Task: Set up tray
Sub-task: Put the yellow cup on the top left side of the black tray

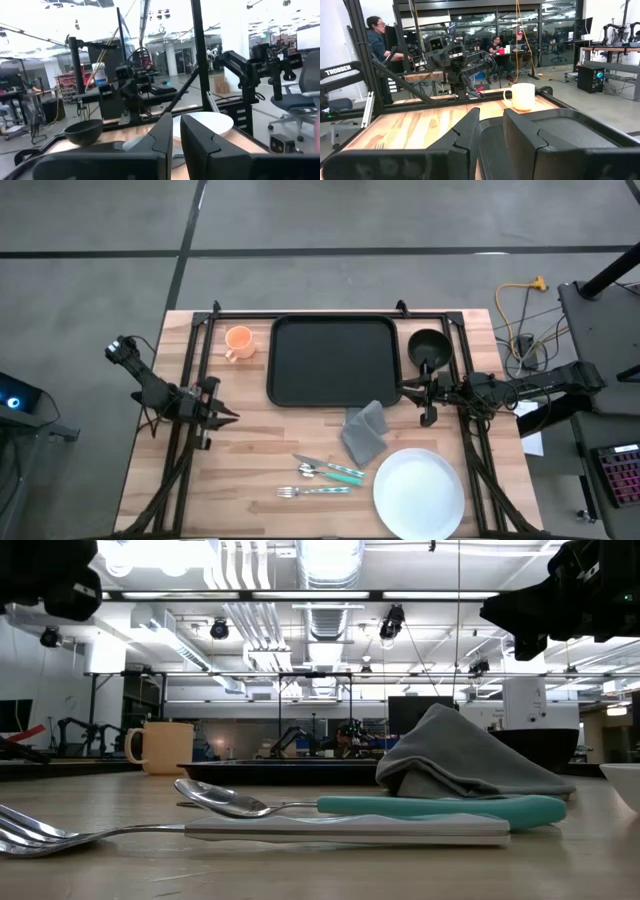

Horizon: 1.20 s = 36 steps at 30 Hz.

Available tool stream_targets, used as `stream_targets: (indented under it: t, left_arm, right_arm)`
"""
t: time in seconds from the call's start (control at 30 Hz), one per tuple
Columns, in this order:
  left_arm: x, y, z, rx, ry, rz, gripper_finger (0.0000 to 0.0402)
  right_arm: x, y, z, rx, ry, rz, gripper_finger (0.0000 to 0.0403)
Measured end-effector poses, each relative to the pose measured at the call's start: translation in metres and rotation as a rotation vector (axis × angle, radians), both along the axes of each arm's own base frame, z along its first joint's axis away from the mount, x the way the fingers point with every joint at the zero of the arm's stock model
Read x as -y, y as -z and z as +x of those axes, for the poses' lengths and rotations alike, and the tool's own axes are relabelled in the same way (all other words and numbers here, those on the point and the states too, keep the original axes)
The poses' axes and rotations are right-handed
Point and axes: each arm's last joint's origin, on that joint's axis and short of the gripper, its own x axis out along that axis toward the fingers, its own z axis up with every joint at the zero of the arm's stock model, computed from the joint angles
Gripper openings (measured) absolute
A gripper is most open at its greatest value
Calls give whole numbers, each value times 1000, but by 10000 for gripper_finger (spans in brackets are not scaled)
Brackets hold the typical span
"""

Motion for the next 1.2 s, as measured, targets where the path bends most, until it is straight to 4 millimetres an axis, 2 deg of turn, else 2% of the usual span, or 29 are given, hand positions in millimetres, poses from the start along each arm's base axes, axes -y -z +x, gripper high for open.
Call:
stream_targets:
  t: [0.2, 0.33, 0.43, 0.53, 0.6, 0.7, 0.8, 0.9, 1.1, 1.2]
  left_arm:
    - [-7, 2, 9, -28, -119, -29, 18]
    - [-25, 5, 24, -52, -307, -90, 18]
    - [-42, 0, 38, -85, -347, -131, 18]
    - [-61, -15, 52, -232, -306, -233, 18]
    - [-75, -33, 56, -384, -333, -266, 18]
    - [-95, -59, 57, -596, -522, -278, 18]
    - [-108, -85, 57, -686, -682, -282, 18]
    - [-114, -97, 55, -811, -775, -283, 18]
    - [-119, -121, 61, -917, -799, -291, 18]
    - [-121, -127, 65, -992, -798, -287, 18]
  right_arm:
    - [0, 0, 0, 1, 0, 0, 73]
    - [0, 0, 0, 0, 0, 0, 68]
    - [0, 0, 0, 1, 0, 0, 69]
    - [0, 0, 0, 1, 0, 0, 73]
    - [0, 0, 0, 1, 0, 0, 76]
    - [0, 0, 0, 1, 0, 0, 79]
    - [0, 0, 0, 1, 0, 0, 79]
    - [0, 0, 0, 1, 0, 0, 75]
    - [0, 0, 0, 1, 0, 0, 68]
    - [0, 0, 0, 1, 0, 0, 69]
